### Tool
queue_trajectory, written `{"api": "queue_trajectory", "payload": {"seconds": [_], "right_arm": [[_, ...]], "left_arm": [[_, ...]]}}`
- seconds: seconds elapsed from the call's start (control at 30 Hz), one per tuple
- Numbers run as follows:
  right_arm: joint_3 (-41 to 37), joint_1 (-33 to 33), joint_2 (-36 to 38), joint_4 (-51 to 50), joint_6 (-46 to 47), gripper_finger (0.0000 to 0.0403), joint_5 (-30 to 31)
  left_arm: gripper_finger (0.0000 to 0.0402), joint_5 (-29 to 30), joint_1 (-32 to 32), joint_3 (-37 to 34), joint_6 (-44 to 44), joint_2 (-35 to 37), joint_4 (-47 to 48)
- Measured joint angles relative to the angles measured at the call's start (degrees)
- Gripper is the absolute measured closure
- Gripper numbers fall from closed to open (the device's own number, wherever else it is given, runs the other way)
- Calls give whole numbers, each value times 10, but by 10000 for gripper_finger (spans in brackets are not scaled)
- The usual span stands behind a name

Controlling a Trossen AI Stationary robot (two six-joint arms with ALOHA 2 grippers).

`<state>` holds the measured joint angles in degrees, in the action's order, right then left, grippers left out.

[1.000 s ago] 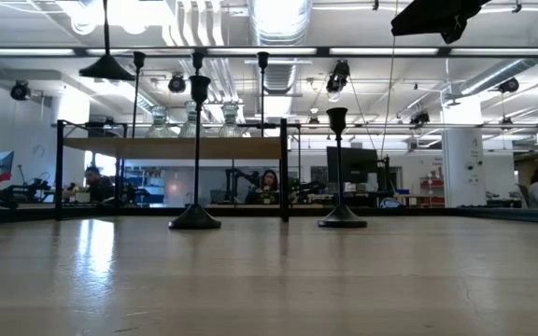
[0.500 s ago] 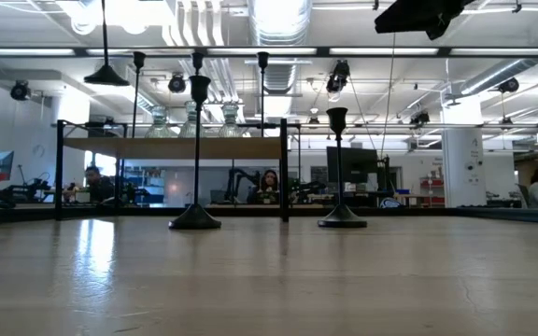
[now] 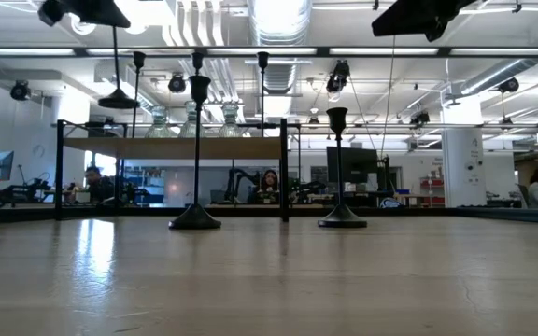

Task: Pick & Place candle stick holders
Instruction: Put the medium black candle holder on the shelf

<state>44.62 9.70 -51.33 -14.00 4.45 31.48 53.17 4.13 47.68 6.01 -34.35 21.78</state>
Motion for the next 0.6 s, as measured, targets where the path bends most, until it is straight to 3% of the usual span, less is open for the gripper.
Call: {"api": "queue_trajectory", "payload": {"seconds": [0.2,0.43,0.6], "right_arm": [[0,-3,0,-2,0,306,-1],[0,-3,0,-4,-1,296,-2],[0,-3,0,-4,-1,294,-2]], "left_arm": [[392,-55,83,-8,-19,-11,-27],[392,-167,173,-12,1,-33,-28],[392,-201,202,-12,4,-51,-31]]}}
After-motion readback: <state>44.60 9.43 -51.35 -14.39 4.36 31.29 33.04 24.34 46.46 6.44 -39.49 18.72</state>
